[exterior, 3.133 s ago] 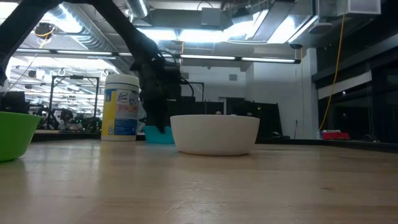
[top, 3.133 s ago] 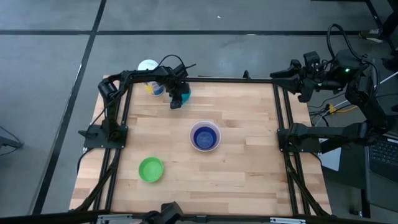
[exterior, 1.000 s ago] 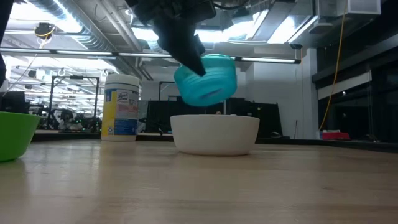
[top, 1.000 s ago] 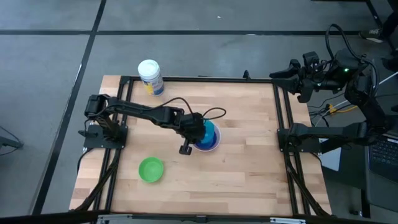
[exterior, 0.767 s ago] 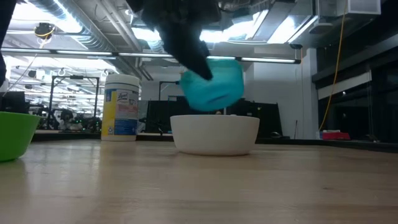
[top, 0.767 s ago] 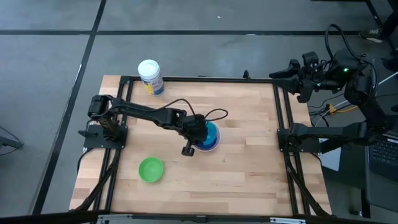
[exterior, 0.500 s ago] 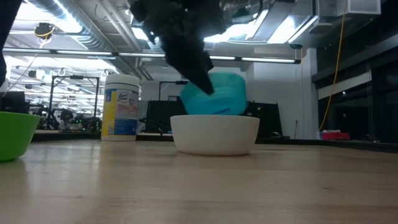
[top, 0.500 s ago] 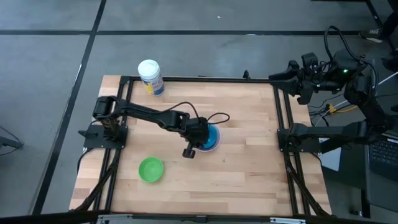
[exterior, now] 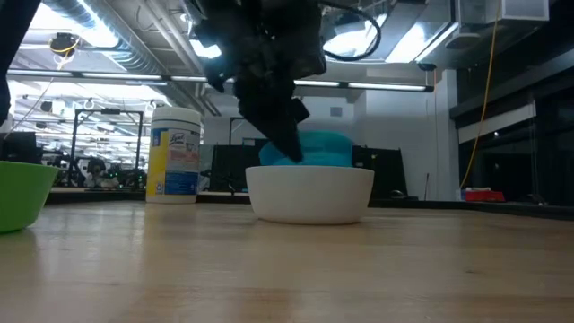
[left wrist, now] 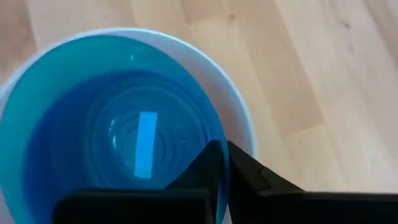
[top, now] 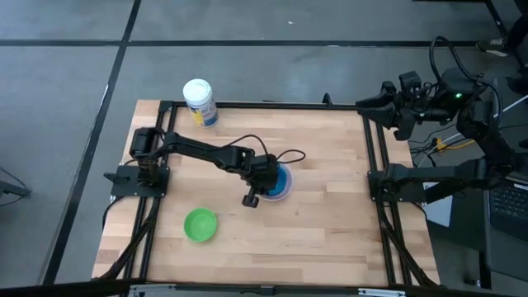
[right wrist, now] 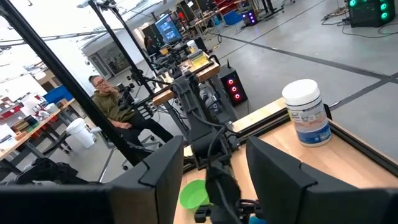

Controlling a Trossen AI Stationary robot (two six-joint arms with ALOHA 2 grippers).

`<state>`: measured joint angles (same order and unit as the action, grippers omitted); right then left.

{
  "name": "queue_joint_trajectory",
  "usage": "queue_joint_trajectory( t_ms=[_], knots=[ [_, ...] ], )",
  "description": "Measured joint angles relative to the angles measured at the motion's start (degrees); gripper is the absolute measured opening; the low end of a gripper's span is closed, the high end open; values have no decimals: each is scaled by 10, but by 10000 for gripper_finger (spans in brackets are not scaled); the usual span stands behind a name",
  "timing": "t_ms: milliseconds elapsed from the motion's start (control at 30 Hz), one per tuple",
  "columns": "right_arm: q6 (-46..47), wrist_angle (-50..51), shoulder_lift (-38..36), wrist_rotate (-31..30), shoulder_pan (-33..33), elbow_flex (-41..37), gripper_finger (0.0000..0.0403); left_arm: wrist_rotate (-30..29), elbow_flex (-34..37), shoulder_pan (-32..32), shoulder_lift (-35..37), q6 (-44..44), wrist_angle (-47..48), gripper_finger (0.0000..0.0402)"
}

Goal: Nest bowls inside each other
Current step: Stack the light blue bowl in the blue bowl, then stack the green bowl in the light blue bowl

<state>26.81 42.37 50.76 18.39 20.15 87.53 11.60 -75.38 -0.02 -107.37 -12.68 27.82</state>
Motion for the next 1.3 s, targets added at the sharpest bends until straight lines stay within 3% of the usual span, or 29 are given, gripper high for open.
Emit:
queue_joint_trajectory(
  t_ms=[333,500,767,1033,1167,1300],
  knots=[
    [5,-4,2,0,-16,0,178,37,0,14,-2,-22,5,80],
    [9,-4,5,0,-23,0,178,66,-40,12,0,-2,16,111],
    [-11,-4,16,-1,-58,0,178,35,-52,25,59,32,61,115],
    [-33,-5,11,-16,-94,0,178,14,137,42,262,125,84,99],
    [-33,-7,-7,-27,-98,0,178,21,216,13,370,190,101,95],
    [-33,-14,-30,-39,-98,0,178,23,271,-38,428,247,133,99]
  ],
)
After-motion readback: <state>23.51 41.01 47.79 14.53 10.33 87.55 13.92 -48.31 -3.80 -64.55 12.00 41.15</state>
